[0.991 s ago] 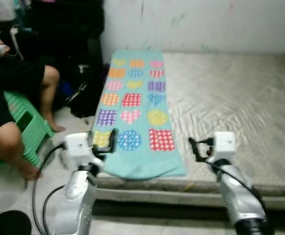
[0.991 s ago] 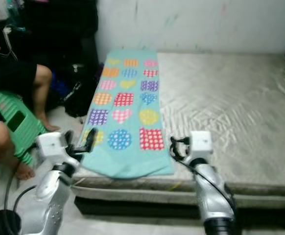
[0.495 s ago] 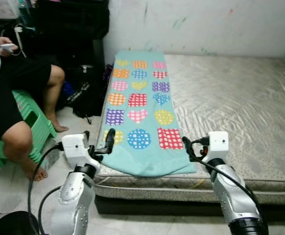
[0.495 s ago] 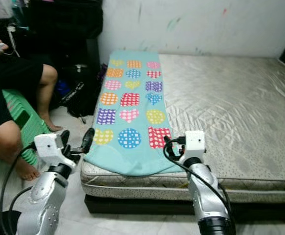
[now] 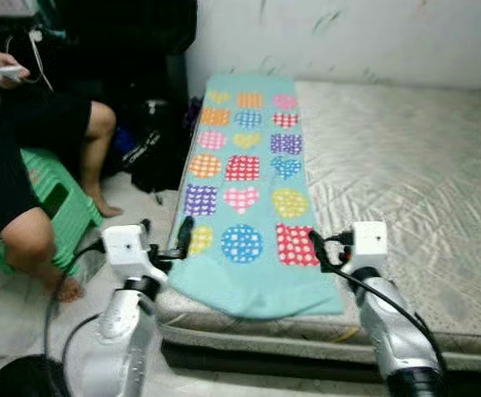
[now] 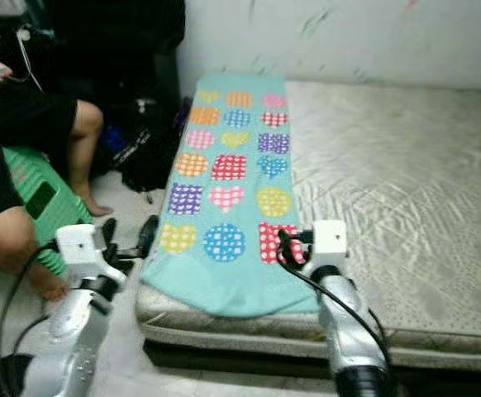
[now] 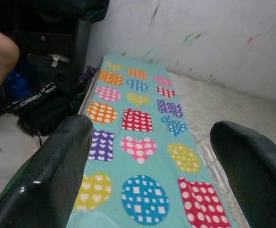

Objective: Clean up the room

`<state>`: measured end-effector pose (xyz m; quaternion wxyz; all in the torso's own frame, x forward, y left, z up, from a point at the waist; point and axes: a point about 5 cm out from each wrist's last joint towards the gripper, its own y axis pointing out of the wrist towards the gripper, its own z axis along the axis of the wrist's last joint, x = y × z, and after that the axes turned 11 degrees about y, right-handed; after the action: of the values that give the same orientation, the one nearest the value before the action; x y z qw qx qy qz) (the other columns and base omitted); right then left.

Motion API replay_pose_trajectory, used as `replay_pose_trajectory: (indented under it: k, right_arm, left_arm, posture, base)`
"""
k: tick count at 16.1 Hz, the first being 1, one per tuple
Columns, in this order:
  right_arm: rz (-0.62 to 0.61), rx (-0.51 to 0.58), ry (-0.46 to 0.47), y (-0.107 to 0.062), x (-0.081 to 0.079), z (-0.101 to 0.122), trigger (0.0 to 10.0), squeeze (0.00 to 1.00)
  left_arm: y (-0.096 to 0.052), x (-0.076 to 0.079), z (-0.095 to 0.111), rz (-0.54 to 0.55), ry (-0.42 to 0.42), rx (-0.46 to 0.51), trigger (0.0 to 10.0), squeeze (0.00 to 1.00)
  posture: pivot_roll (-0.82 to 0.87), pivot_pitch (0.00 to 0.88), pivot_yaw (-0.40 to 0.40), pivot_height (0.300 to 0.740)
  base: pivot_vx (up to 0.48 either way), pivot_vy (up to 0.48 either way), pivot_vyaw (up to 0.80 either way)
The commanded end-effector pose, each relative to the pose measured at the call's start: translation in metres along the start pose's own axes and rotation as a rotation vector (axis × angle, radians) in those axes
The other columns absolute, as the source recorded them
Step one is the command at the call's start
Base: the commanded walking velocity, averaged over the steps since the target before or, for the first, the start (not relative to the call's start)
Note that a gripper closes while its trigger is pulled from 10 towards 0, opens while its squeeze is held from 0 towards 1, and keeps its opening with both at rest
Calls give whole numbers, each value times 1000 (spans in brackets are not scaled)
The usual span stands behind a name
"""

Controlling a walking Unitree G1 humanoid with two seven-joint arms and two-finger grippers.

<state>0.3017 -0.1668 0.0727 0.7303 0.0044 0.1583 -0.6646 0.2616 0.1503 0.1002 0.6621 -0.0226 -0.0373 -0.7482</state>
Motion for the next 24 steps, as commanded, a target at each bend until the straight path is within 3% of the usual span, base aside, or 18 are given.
replay_pose_trajectory:
  k: [1, 11, 18, 24]
  right_arm:
    - [-30, 12, -12, -3, 10, 3, 10000, 0]
    - [-37, 6, -19, -3, 11, 2, 10000, 0]
    - [-42, -7, -26, -2, 12, -1, 10000, 0]
    - [-29, -26, -29, -2, 11, -4, 10000, 0]
  left_arm:
    - [3, 10, 4, -29, -7, 16, 10000, 0]
    - [4, 9, 0, -4, -16, -16, 10000, 0]
    - [4, 8, -6, 17, -10, -61, 10000, 0]
    - [4, 6, -7, 38, -29, -67, 10000, 0]
  posture:
    - [-94, 0, -7, 740]
    - [-87, 0, -11, 740]
    - [-86, 0, -13, 740]
    - [-86, 0, -13, 740]
  base:
    - [442, 0, 0]
    - [75, 0, 0]
    - [0, 0, -767]
    - [0, 0, 0]
